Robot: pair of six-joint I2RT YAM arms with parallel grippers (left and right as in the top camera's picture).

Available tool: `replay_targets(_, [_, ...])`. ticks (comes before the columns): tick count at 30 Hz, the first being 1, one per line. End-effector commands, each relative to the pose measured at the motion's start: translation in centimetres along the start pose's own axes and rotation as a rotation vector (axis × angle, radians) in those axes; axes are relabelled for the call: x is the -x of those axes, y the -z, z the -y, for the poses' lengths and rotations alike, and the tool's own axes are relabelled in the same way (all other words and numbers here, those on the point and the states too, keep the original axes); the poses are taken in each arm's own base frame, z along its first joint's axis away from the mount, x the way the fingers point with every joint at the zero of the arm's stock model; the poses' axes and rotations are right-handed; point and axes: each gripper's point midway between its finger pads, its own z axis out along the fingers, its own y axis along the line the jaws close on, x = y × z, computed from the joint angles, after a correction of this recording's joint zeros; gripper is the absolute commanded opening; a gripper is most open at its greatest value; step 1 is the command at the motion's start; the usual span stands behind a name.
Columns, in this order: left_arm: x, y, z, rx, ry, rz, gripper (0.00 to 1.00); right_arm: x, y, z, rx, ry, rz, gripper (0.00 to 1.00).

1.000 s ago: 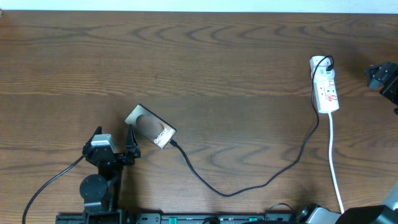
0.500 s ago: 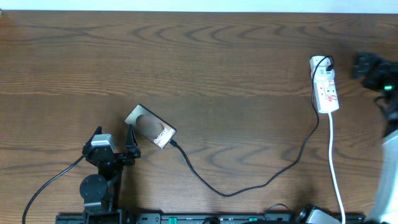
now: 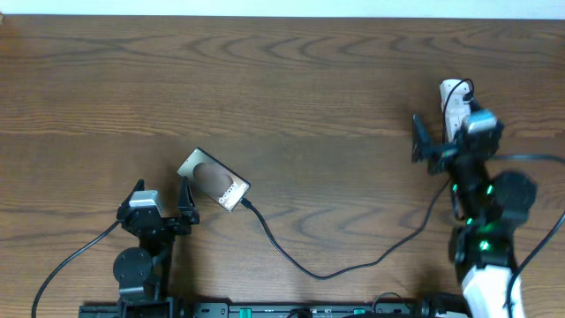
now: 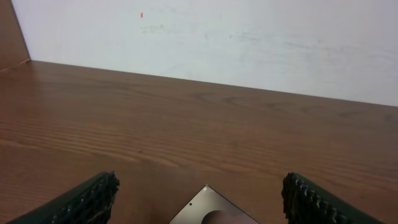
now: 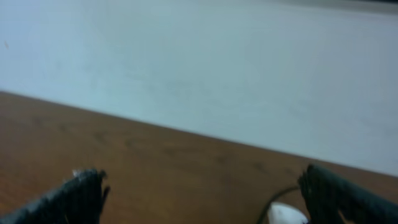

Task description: Plug charger to phone and switch on socket

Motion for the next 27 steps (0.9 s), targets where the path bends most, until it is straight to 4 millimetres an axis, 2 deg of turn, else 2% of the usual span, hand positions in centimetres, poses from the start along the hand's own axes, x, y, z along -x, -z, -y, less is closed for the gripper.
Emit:
replay_targets(1, [-1.5,0.0,0.0,-0.007,-0.013,-0.048,0.86,-1.5,2.1,0.1,-0.068,-0.064,0.040,0.99])
replay_targets(11, [-1.5,0.0,0.0,-0.007,-0.013,-0.048,0.86,-6.0,6.5,-1.4,-0.099,-0.056,0.091,0.99])
replay_targets(23, [-1.5,0.0,0.0,-0.007,-0.013,-0.048,0.86,-9.9,9.0,-1.4,-0.164,-0.096,-0.066,0.99])
replay_targets(27, [-1.5,0.0,0.0,-0.007,-0.013,-0.048,0.86,-9.8,9.3,-0.8,-0.203,-0.092,-0.058,0.99])
